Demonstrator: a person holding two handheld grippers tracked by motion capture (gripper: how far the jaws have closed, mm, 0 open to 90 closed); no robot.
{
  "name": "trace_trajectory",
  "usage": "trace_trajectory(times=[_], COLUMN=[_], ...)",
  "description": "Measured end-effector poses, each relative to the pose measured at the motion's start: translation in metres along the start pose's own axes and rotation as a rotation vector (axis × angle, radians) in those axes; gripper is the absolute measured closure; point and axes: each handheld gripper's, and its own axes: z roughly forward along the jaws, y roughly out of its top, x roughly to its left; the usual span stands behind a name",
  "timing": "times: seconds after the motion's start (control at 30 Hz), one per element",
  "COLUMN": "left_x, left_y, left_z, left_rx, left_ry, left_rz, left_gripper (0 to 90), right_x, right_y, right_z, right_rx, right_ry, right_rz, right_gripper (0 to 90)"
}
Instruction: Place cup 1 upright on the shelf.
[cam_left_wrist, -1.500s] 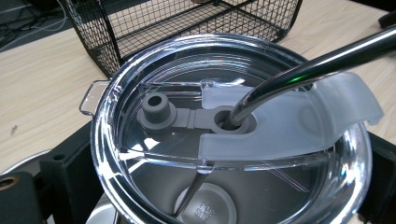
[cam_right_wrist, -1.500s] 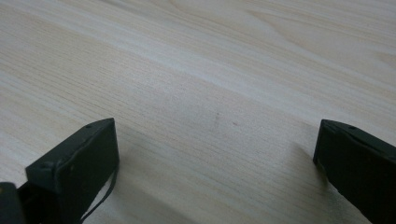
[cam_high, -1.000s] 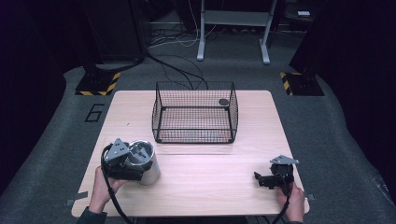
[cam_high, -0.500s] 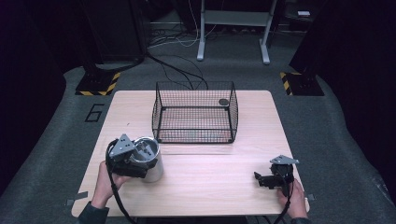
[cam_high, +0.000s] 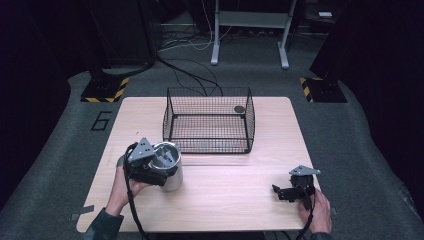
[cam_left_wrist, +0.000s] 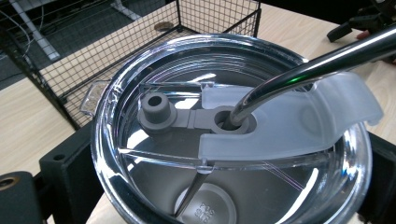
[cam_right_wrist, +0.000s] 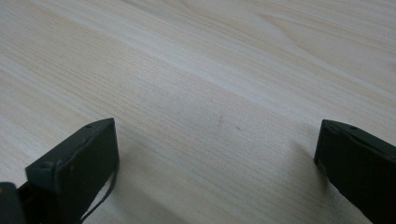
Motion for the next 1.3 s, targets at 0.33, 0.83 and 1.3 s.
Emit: trace_trajectory(times=[0.33,0.83,1.3], left_x=[-0.003,-0.009,-0.015], left_y=[0.014,0.041,0.068], left_z=[0.007,0.020,0.028], left_rx=[-0.008,-0.030,-0.046], left_ry=[-0.029,-0.062,-0.102], left_rz=[0.016,0.049,0.064], left_gripper=[3.9,3.9,3.9], right_x=[-0.001,-0.001,-0.001], right_y=[0.002,0.002,0.002], right_z=[0.002,0.002,0.002], right_rx=[-0.002,0.003,0.003], right_ry=[0.012,0.013,0.013], right_rz=[-0.009,-0.009,-0.009], right_gripper=[0.0,0.0,0.0])
